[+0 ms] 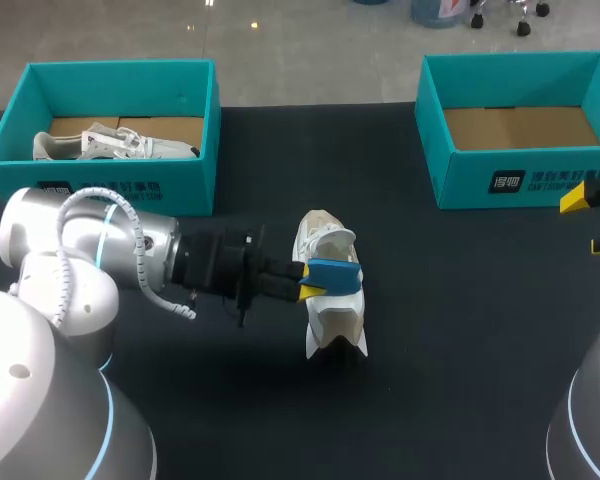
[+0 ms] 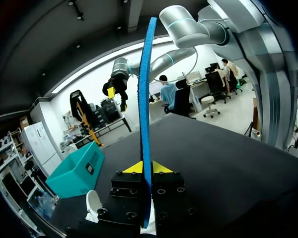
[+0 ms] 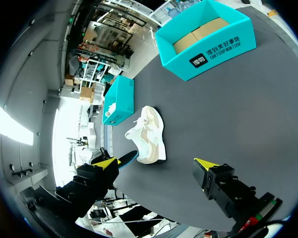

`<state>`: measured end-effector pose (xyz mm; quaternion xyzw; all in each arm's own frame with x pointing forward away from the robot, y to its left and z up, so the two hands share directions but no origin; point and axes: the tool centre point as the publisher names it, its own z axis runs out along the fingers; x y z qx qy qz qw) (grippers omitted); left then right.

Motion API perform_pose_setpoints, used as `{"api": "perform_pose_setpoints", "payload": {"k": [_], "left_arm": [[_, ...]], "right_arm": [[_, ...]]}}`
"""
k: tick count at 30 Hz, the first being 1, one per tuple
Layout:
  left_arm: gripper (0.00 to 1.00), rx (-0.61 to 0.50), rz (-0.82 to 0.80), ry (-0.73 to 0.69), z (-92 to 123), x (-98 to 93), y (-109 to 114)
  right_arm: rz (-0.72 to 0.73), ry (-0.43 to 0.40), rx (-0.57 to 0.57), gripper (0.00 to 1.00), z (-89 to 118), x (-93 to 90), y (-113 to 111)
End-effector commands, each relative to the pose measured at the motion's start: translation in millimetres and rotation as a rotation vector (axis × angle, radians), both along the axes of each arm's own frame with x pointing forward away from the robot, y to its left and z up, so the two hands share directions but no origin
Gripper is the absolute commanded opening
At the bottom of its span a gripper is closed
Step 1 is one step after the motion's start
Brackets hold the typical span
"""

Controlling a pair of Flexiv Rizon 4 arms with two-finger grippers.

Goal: Take the shoe out of the shoebox, open the shoe tongue, remove and reinsert the insole, then place the shoe into the shoebox

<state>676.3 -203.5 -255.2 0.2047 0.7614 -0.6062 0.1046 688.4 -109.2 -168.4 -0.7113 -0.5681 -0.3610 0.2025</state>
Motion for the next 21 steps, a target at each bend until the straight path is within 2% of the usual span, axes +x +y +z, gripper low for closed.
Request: {"api": "perform_pose_setpoints", "payload": {"k": [1, 21], "left_arm": [[0.00, 0.005, -0.015, 0.001, -2, 9.0, -11], [0.00, 0.031, 0.039, -0.014, -21, 20.9, -31]], "right_arm": [[-0.003, 0.001, -0.003, 1.00, 0, -1.4, 1], [-0.003, 0.001, -0.003, 1.00, 0, -1.4, 1]]}}
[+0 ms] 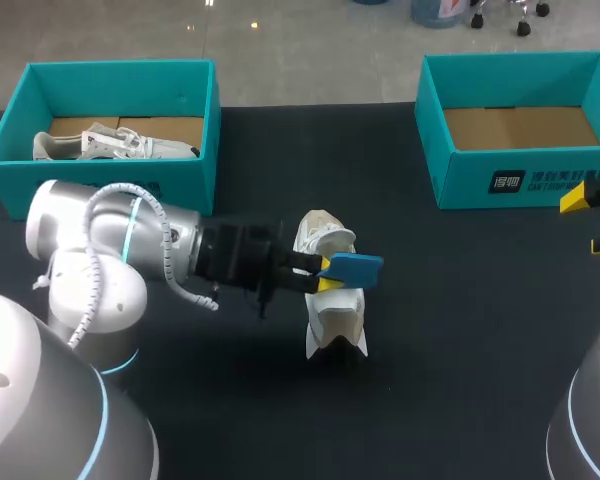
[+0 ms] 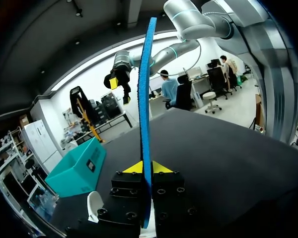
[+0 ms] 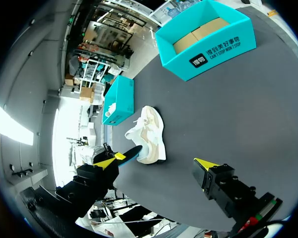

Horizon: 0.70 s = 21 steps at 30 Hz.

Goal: Take the shoe out of the shoebox, open the shoe tongue, remove and reinsert the insole, then place the shoe into the shoebox

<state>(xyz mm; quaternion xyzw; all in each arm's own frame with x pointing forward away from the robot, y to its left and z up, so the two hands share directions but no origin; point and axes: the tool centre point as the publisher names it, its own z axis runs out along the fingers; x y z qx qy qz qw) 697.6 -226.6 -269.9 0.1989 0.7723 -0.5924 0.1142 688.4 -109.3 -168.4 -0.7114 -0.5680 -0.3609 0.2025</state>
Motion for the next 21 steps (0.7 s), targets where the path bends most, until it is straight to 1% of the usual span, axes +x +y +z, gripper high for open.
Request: {"api": "perform_pose_setpoints", "payload": {"k": [1, 8, 21], "left_arm": [[0.00, 0.006, 0.017, -0.006, -7.9, 0.5, -8.4], [0.00, 0.022, 0.042, -0.008, -13.0, 1.7, -9.6], [0.00, 0.028, 0.059, -0.014, -13.1, 5.7, -5.3]], "right_arm": [[-0.003, 0.001, -0.003, 1.00, 0.3, -1.4, 0.5], [-0.003, 0.001, -0.003, 1.00, 0.3, -1.4, 0.5], [-0.003, 0.001, -0.003, 1.00, 0.3, -1.4, 0.5]]}}
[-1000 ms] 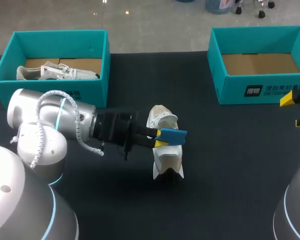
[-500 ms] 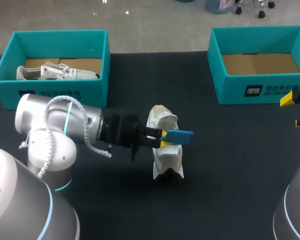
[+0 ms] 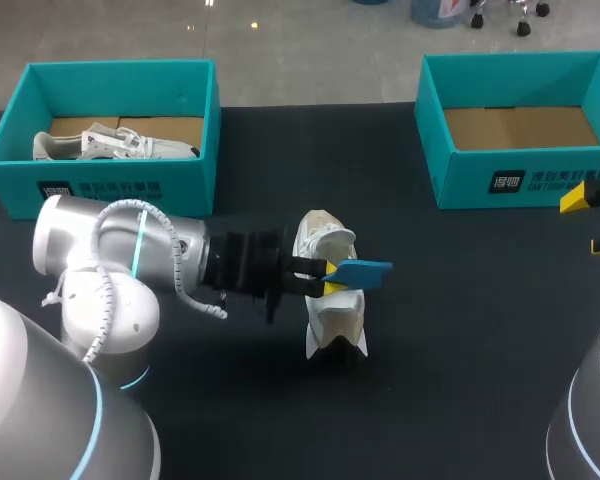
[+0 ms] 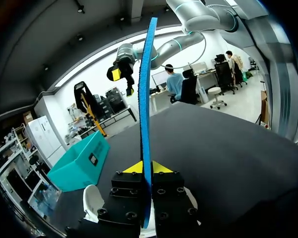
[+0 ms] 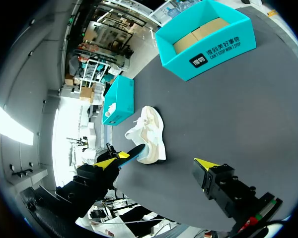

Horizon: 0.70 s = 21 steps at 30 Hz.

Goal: Take the shoe out of the shoebox, open the shoe tongue, remove and reinsert the insole, then place the shoe into the shoebox

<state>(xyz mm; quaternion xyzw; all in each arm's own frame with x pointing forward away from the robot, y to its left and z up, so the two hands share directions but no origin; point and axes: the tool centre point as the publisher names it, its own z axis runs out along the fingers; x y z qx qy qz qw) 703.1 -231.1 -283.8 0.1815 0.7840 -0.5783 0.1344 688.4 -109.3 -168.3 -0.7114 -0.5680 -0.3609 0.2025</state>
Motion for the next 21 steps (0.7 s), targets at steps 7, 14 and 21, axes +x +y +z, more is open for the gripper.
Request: {"api": "perform_pose_setpoints", "payload": {"k": [7, 14, 21], "left_arm": [[0.00, 0.011, -0.005, -0.003, -3, 5.4, 1], [0.00, 0.022, -0.029, -0.037, -11, 11.0, 3], [0.00, 0.014, -0.047, -0.046, -20, 17.0, 7]], "right_arm": [[-0.003, 0.001, -0.002, 1.00, 0, -1.4, 1], [-0.003, 0.001, -0.002, 1.00, 0, -1.4, 1], [-0.003, 0.001, -0.002, 1.00, 0, -1.4, 1]]}}
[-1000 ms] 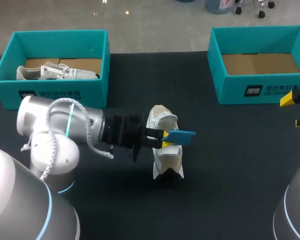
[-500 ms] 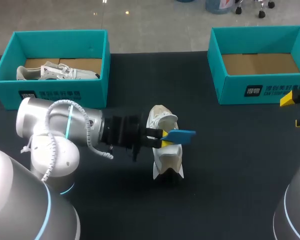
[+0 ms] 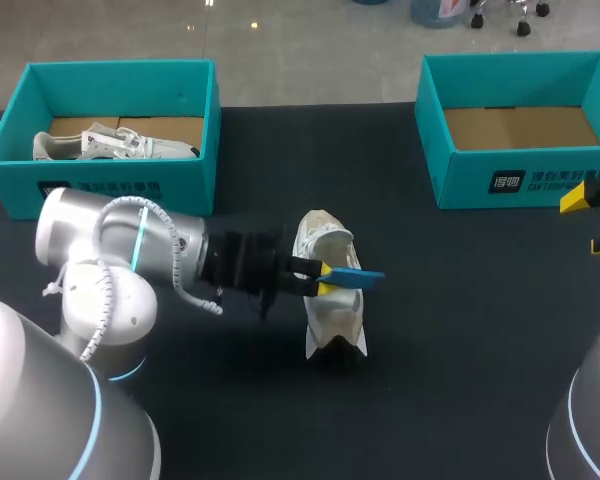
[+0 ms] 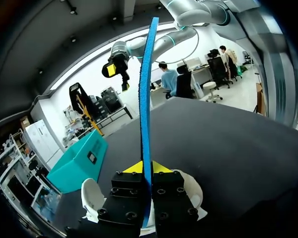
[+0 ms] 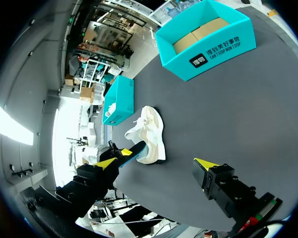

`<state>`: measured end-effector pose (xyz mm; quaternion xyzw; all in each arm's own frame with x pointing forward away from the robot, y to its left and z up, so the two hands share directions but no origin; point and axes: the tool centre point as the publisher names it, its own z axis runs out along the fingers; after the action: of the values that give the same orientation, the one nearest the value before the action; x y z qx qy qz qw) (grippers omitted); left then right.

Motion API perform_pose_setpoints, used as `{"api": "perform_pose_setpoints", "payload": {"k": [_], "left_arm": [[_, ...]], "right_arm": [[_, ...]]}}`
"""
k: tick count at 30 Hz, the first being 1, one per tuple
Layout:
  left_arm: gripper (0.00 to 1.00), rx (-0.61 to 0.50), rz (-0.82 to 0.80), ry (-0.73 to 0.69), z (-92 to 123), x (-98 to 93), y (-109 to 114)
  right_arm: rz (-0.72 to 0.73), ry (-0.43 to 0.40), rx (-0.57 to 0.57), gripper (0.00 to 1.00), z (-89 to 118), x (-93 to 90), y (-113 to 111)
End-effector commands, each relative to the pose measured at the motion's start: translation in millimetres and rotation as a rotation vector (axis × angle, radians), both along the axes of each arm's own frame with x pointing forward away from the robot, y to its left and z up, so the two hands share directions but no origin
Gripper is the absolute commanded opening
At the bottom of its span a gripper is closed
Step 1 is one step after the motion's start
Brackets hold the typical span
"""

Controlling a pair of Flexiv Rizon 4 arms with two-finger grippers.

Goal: Take the shoe out of the shoebox, open the shoe tongue, remove and reinsert the insole, then place the shoe into the shoebox

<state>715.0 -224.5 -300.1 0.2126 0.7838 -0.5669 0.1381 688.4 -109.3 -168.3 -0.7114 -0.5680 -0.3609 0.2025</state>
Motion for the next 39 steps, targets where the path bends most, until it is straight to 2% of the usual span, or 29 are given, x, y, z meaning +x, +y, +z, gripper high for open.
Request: {"api": "perform_pose_setpoints", "payload": {"k": [1, 26, 39], "left_arm": [[0.00, -0.013, -0.005, 0.002, -4, 5.9, 0], [0.00, 0.030, 0.005, -0.021, -33, 33.4, -12], [0.00, 0.025, 0.003, -0.091, -41, 30.1, -9]], "right_arm": [[-0.003, 0.001, -0.002, 1.00, 0, -1.4, 1], [-0.003, 0.001, -0.002, 1.00, 0, -1.4, 1], [-0.003, 0.001, -0.002, 1.00, 0, -1.4, 1]]}}
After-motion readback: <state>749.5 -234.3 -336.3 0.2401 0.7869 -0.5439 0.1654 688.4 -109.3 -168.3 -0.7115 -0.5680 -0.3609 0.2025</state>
